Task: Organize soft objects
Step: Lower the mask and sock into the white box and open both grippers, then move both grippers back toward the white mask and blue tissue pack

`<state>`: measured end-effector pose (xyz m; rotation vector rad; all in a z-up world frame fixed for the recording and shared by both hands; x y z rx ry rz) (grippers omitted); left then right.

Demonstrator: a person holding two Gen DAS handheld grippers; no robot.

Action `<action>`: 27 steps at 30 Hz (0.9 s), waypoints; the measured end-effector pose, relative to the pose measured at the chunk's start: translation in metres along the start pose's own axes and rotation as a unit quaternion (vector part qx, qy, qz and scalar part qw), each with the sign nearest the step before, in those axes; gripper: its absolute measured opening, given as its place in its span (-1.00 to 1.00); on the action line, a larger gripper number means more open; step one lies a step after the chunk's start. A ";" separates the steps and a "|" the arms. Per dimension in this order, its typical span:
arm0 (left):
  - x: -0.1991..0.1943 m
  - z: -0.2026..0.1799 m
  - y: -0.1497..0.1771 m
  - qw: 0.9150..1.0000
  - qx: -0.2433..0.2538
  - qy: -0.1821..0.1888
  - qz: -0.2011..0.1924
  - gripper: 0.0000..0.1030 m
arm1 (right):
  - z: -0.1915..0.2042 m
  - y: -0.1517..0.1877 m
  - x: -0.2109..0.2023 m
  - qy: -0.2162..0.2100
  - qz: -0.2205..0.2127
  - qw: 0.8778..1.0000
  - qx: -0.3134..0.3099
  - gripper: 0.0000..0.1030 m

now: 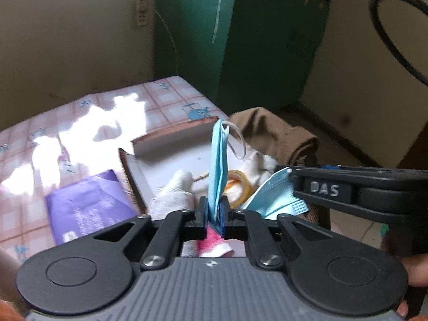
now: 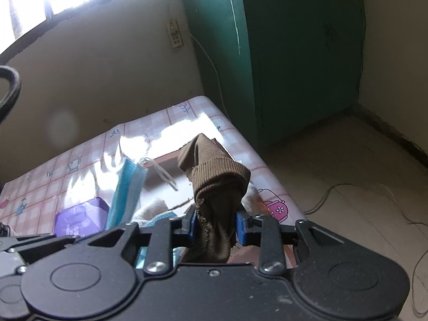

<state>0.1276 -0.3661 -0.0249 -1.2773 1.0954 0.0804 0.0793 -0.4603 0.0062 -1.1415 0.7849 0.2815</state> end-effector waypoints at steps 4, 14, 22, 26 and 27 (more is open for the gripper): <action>0.002 -0.002 0.003 1.000 -0.002 0.009 -0.003 0.16 | 0.000 0.003 0.001 -0.010 0.005 1.000 -0.007 0.08; -0.032 0.008 -0.002 0.998 -0.033 -0.058 -0.013 0.61 | 0.010 0.002 -0.026 -0.001 -0.025 1.000 -0.017 0.24; -0.069 0.031 -0.002 0.990 -0.069 -0.126 -0.013 0.86 | 0.029 0.000 -0.042 0.014 -0.028 0.999 -0.035 0.35; -0.083 0.043 0.001 0.984 -0.084 -0.159 -0.011 1.00 | 0.044 0.004 -0.046 0.005 -0.020 0.999 -0.049 0.37; -0.087 0.046 0.002 0.983 -0.088 -0.163 -0.012 1.00 | 0.047 0.006 -0.046 0.004 -0.018 0.998 -0.053 0.38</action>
Point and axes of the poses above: each gripper's, at about its wrist camera, not at the fingertips, and x roughly the way its jaws point, z to its left, y to its underside, the point moved 2 cm from there along x, roughly the way its jaws point
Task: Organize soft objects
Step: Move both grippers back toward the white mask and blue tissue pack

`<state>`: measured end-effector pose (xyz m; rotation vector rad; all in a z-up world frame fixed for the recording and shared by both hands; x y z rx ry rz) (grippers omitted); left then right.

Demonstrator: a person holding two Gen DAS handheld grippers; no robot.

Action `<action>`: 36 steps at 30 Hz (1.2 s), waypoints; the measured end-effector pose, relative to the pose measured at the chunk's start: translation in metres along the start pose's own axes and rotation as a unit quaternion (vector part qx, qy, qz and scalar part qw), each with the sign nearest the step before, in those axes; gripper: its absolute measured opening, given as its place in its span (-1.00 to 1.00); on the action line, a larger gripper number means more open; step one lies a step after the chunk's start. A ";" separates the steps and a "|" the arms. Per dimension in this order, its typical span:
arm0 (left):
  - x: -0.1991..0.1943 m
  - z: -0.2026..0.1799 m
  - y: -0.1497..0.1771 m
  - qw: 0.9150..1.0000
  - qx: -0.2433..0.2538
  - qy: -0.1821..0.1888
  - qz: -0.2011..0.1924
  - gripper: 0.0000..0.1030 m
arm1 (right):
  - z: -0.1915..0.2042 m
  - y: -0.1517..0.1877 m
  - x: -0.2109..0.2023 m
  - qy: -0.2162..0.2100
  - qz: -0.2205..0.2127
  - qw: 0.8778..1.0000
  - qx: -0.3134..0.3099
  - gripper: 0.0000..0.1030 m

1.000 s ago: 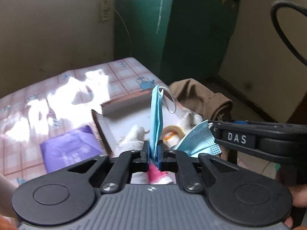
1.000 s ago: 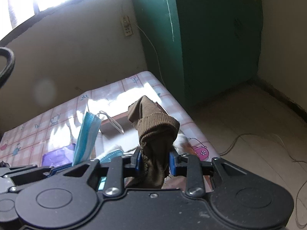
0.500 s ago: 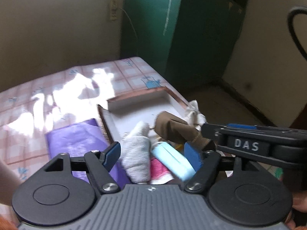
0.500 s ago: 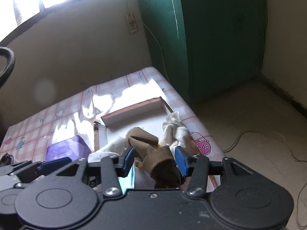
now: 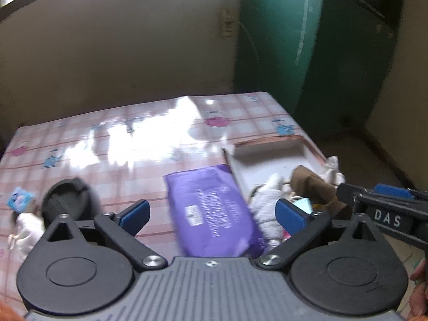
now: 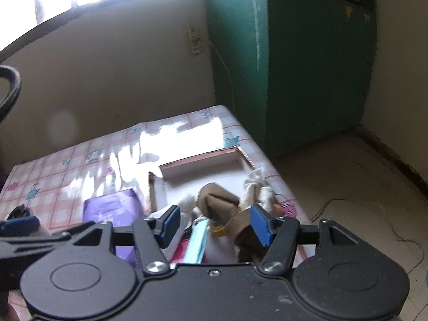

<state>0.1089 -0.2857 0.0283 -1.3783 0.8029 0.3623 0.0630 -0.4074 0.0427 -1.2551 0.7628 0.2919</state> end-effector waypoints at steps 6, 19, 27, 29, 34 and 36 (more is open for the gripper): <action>-0.012 0.021 0.003 1.000 -0.021 -0.010 -0.004 1.00 | 0.026 0.006 -0.006 -0.017 0.005 1.000 -0.014 0.40; -0.032 0.073 0.015 0.997 -0.051 -0.049 -0.002 1.00 | 0.083 0.019 -0.009 -0.054 0.018 0.997 -0.047 0.42; -0.043 0.095 0.021 0.996 -0.058 -0.063 -0.007 1.00 | 0.108 0.022 -0.011 -0.069 0.019 0.995 -0.065 0.43; -0.045 0.100 0.022 0.996 -0.058 -0.067 -0.009 1.00 | 0.115 0.024 -0.011 -0.074 0.020 0.995 -0.070 0.43; -0.048 0.115 0.028 0.995 -0.064 -0.071 -0.007 1.00 | 0.130 0.028 -0.011 -0.082 0.025 0.993 -0.076 0.43; -0.049 0.121 0.031 0.995 -0.069 -0.073 -0.006 1.00 | 0.136 0.031 -0.011 -0.086 0.028 0.993 -0.078 0.43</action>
Point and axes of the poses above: each gripper's, at about its wrist camera, not at the fingertips, and x roughly the way its jaws point, z to its left, y to its underside, the point moved 2 cm from there along x, roughly the way its jaws point
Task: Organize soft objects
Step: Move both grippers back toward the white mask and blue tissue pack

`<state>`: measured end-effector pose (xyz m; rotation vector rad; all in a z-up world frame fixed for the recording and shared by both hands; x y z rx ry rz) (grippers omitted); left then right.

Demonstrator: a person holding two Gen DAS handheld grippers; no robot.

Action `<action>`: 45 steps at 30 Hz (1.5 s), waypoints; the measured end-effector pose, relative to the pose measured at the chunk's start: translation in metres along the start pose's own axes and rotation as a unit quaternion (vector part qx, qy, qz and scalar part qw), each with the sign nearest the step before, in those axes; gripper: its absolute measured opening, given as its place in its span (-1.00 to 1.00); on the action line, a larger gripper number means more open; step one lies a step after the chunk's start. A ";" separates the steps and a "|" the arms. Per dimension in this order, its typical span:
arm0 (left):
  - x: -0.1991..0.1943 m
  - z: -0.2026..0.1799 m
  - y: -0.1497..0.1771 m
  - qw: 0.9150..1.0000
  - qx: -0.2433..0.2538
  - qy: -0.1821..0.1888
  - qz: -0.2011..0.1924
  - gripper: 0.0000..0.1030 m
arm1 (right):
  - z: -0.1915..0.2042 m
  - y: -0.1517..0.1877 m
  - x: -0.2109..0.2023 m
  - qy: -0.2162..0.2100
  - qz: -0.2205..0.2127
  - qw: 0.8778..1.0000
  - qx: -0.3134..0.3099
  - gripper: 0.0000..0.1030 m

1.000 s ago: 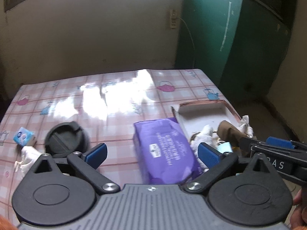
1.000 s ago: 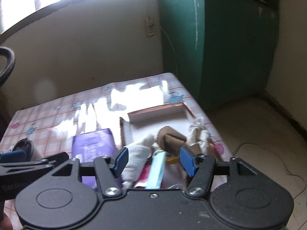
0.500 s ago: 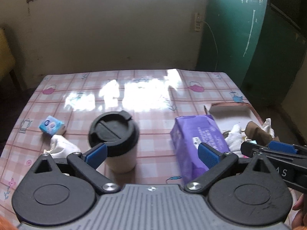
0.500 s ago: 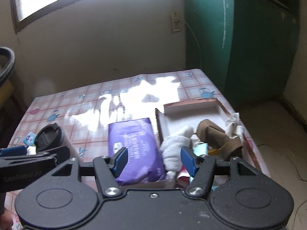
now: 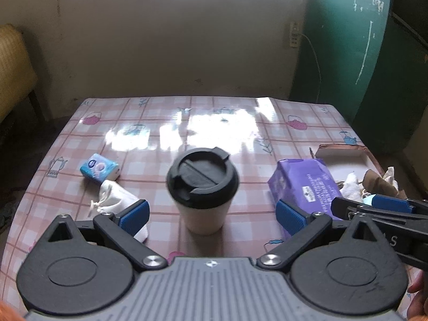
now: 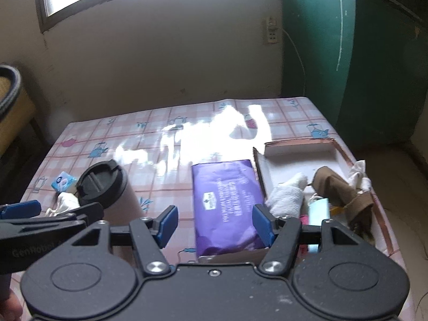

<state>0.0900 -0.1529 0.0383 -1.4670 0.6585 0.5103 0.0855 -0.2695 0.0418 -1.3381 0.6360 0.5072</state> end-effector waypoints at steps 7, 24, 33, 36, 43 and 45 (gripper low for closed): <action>-0.002 0.024 0.006 1.000 -0.008 -0.010 0.000 1.00 | 0.024 0.006 0.007 -0.015 0.008 1.000 -0.011 0.43; -0.011 0.084 0.016 0.998 -0.048 -0.044 -0.001 1.00 | 0.091 0.010 0.011 -0.052 0.015 0.997 -0.052 0.43; -0.016 0.116 0.023 0.996 -0.066 -0.057 0.001 1.00 | 0.124 0.016 0.015 -0.066 0.019 0.995 -0.072 0.43; -0.017 0.127 0.026 0.995 -0.073 -0.062 0.002 1.00 | 0.136 0.019 0.017 -0.072 0.023 0.994 -0.081 0.43; -0.019 0.152 0.033 0.993 -0.091 -0.076 0.003 1.00 | 0.163 0.024 0.021 -0.087 0.025 0.991 -0.100 0.43; -0.020 0.158 0.035 0.992 -0.094 -0.080 0.004 1.00 | 0.171 0.026 0.023 -0.090 0.025 0.990 -0.106 0.43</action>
Point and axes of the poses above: each gripper's, at about its wrist camera, not at the fingertips, and x roughly the way its jaws point, z to its left, y to its underside, the point moved 2 cm from there along x, roughly the way its jaws point
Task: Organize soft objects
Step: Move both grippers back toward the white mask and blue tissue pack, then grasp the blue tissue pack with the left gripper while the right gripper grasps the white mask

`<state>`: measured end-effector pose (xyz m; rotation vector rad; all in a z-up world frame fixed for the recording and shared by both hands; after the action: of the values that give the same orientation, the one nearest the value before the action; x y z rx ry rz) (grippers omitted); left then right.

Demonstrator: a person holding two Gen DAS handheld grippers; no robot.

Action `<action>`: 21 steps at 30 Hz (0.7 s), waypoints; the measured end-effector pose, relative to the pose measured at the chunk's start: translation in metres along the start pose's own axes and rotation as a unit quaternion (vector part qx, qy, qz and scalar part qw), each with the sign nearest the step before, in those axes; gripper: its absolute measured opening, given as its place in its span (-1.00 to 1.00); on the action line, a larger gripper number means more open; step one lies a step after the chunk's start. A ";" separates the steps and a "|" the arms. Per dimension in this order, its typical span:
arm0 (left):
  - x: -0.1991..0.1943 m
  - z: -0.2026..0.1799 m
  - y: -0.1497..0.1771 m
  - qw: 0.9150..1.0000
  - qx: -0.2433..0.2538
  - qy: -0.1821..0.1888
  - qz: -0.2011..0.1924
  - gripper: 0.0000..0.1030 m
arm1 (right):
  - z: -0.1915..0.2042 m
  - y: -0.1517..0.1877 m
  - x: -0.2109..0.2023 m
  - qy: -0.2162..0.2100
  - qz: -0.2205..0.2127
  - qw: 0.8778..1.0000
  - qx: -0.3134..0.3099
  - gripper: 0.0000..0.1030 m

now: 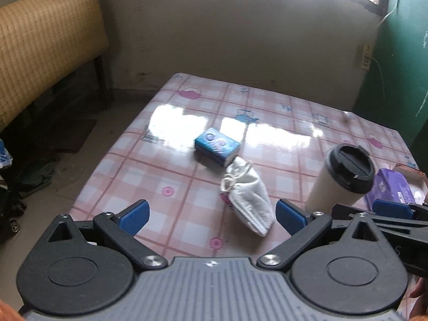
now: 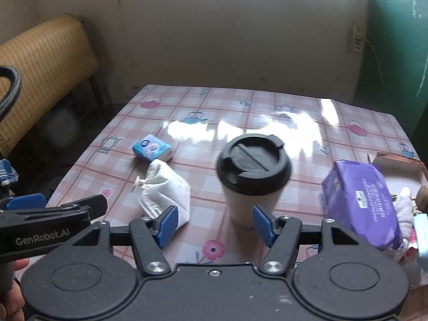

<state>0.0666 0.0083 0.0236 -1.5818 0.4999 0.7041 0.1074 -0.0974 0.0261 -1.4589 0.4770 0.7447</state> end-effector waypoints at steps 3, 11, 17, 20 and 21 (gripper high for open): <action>0.002 0.009 0.002 1.000 -0.005 -0.004 0.002 1.00 | 0.009 0.001 0.005 -0.006 0.003 1.000 -0.004 0.43; 0.010 0.034 0.008 1.000 -0.021 -0.006 0.013 1.00 | 0.028 0.006 0.020 -0.022 0.013 0.999 -0.022 0.44; 0.021 0.047 0.011 0.999 -0.027 -0.012 0.021 1.00 | 0.038 0.009 0.037 -0.035 0.020 0.999 -0.029 0.43; 0.027 0.054 0.013 0.999 -0.034 -0.011 0.027 1.00 | 0.041 0.010 0.047 -0.047 0.025 0.998 -0.027 0.44; 0.030 0.055 0.014 0.999 -0.035 -0.012 0.029 1.00 | 0.042 0.011 0.051 -0.051 0.027 0.998 -0.029 0.44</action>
<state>0.0700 0.0632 -0.0096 -1.6277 0.5102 0.7904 0.1290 -0.0485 -0.0144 -1.4585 0.4214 0.8785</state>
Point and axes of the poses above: each gripper's, at about its wrist camera, not at the fingertips, and x roughly the way its jaws point, z to its left, y to its underside, the point moved 2 cm from there along x, roughly the way its jaws point
